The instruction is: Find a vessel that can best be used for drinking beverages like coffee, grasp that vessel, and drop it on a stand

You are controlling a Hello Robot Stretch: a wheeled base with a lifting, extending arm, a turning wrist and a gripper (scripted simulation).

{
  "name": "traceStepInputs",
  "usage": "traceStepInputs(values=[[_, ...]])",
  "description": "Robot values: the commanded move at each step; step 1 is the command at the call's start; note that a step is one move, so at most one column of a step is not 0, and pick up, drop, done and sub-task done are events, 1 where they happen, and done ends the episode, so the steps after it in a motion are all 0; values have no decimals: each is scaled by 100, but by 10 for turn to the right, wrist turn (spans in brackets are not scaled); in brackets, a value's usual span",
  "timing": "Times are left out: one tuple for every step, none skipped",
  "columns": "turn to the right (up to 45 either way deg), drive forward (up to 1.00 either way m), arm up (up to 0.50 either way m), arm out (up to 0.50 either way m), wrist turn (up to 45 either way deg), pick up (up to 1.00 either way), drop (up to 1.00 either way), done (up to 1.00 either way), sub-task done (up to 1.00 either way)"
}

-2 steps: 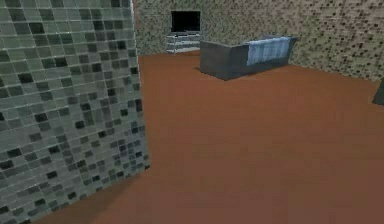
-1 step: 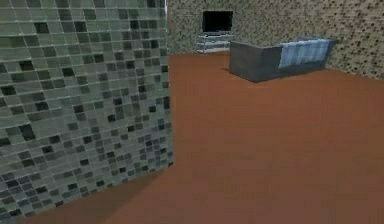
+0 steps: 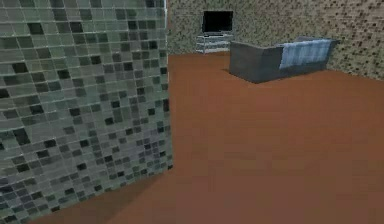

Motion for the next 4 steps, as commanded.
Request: traceStepInputs(values=[[0,35,0,0,0,0,0,0,0],[150,0,0,0,0,0,0,0,0],[0,100,0,0,0,0,0,0,0],[60,0,0,0,0,0,0,0,0]])
